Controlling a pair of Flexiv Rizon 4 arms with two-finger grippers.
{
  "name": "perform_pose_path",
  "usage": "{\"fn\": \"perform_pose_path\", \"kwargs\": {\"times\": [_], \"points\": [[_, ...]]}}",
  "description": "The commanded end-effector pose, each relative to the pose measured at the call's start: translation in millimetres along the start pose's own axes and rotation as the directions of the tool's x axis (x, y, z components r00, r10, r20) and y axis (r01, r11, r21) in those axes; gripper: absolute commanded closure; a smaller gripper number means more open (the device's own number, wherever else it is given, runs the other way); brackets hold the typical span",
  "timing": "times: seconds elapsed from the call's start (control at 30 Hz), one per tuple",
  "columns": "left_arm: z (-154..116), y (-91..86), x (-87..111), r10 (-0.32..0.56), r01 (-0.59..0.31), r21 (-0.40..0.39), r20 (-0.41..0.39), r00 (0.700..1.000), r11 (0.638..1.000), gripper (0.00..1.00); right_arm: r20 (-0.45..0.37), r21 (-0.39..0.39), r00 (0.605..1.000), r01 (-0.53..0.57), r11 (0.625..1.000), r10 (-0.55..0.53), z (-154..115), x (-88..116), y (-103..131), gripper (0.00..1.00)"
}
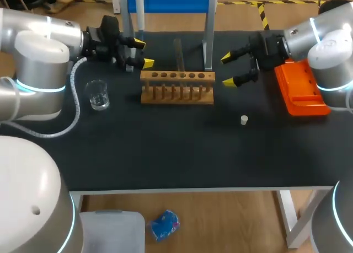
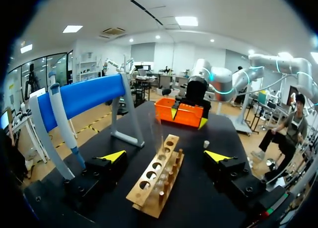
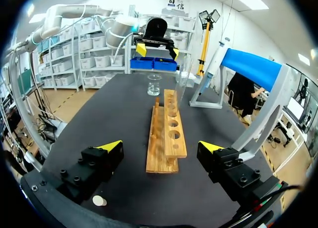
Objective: Invert the test tube, pick up the pipette, mount the tip to pipette, aspirate from beaker and dispense into the tube, eject the tip, return the pipette, and cap with the stopper.
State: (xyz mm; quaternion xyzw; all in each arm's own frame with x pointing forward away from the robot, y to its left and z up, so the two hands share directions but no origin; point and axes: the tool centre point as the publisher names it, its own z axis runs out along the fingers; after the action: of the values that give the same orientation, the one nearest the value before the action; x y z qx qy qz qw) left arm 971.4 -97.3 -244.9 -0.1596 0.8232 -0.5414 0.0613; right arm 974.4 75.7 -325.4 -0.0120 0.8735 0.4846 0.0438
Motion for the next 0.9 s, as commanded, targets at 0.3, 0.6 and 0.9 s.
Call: {"fn": "perform_pose_path", "kwargs": {"times": [0.3,0.6,0.9], "points": [[-7.5,2.2,-13.2,-0.076,0.078,-0.001,0.169,0.983,0.997,0.00,-0.002,0.000,1.000,0.000,1.000,0.000,0.2,-0.6,-0.6,0.00],[-34.3,-1.1,-34.0,-0.126,0.121,0.037,0.356,0.926,0.992,0.00,-0.002,0.000,1.000,0.000,1.000,0.000,0.2,-0.6,-0.6,0.00],[-88.0,29.3,-51.9,-0.185,0.161,0.092,0.470,0.863,0.983,0.00,-0.002,0.000,1.000,0.000,1.000,0.000,0.2,-0.6,-0.6,0.00]]}}
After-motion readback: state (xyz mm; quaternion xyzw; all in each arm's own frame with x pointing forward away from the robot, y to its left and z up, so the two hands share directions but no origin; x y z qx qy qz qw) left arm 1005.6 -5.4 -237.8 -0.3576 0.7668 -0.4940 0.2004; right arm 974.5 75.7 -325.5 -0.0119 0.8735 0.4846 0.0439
